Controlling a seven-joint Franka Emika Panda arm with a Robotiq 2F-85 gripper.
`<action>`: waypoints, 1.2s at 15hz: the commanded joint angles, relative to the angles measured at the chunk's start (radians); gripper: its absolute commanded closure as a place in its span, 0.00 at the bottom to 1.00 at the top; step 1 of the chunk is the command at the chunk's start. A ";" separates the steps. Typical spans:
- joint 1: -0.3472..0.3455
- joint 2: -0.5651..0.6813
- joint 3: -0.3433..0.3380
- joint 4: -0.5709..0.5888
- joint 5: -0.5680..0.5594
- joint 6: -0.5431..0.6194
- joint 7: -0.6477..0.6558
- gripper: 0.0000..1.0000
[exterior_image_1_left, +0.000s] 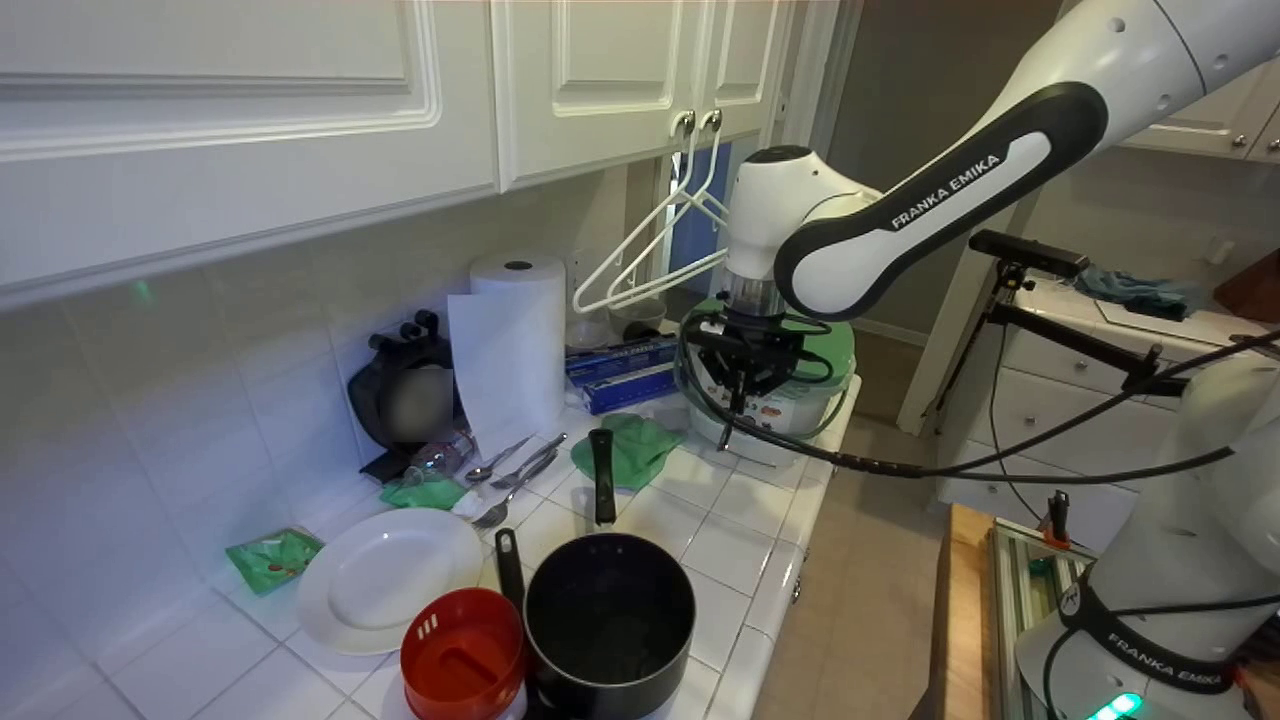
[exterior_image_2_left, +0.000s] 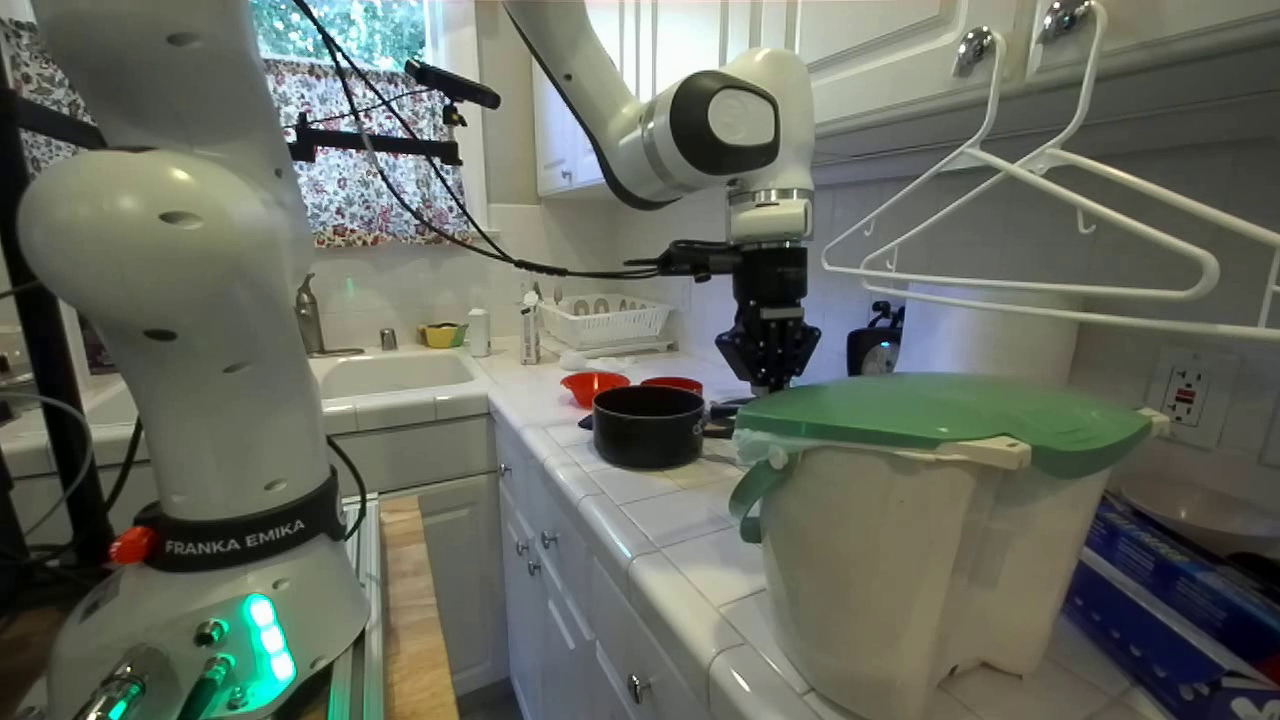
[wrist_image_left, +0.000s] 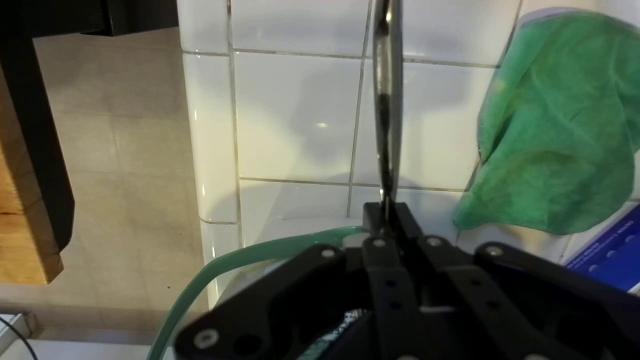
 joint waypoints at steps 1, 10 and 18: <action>0.000 -0.014 -0.006 0.004 -0.013 -0.003 0.002 0.97; -0.002 -0.027 -0.006 -0.001 -0.020 -0.007 0.011 0.97; -0.005 -0.044 -0.005 -0.007 -0.028 -0.009 0.022 0.97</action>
